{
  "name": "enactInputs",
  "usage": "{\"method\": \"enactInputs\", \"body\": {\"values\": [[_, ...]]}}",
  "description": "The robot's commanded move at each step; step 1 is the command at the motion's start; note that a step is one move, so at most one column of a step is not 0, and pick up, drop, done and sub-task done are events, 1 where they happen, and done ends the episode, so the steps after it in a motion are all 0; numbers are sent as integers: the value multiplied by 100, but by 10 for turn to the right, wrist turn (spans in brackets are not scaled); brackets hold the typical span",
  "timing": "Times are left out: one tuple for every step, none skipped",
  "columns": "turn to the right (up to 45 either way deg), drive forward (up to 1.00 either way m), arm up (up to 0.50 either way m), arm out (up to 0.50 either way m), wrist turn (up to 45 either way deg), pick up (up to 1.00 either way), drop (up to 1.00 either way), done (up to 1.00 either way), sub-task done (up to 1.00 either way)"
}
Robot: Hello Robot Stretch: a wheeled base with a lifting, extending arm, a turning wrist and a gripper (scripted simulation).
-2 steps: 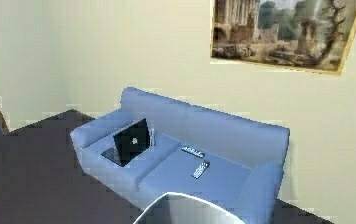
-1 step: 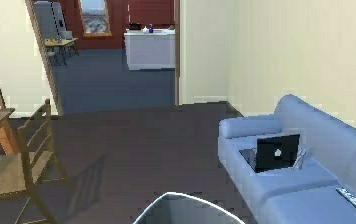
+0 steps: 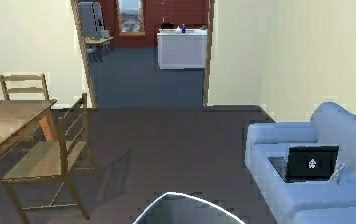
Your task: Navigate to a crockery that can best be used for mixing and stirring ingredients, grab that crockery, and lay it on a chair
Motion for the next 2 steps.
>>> {"method": "enactInputs", "body": {"values": [[0,100,0,0,0,0,0,0,0],[-60,0,0,0,0,0,0,0,0]]}}
